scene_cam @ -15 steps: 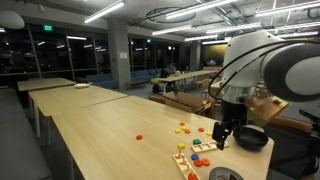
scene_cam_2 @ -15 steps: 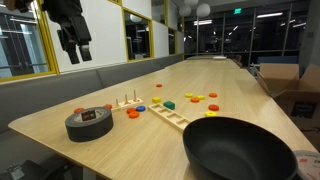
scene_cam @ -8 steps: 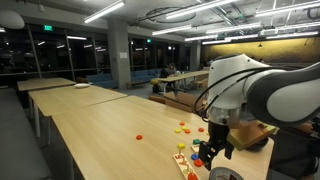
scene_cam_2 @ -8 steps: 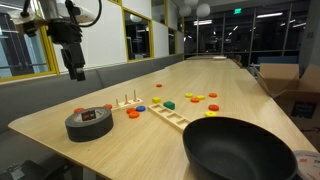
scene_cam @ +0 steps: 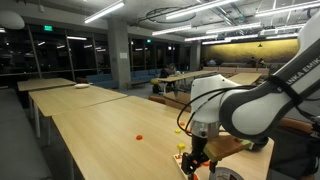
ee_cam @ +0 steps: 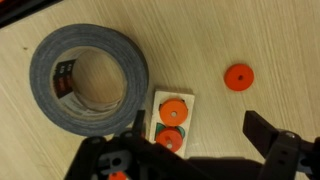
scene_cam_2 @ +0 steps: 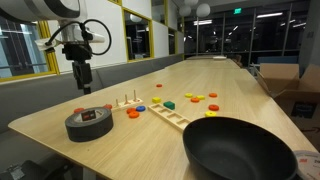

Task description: Pick the orange ring on the object and put it on the table

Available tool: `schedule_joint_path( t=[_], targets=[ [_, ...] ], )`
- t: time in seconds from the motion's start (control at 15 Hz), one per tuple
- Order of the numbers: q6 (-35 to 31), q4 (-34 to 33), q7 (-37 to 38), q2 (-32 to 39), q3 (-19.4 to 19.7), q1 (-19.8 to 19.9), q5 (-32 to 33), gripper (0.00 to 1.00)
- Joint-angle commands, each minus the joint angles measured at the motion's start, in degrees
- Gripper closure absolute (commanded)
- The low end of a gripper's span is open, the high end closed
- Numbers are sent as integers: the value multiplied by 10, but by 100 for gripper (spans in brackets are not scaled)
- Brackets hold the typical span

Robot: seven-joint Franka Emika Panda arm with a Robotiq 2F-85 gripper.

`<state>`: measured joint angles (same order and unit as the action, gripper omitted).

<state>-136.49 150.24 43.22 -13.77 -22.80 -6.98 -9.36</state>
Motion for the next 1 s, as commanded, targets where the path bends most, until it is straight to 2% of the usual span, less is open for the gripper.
schedule_joint_path(
  t=[0.0, 0.47, 0.93],
  targets=[
    [-30, -42, 3, 80, 27, -12, 4, 0],
    [-54, -90, -13, 166, 73, -20, 0, 0],
    [-63, -104, -19, 186, 96, -31, 3, 0]
  ],
)
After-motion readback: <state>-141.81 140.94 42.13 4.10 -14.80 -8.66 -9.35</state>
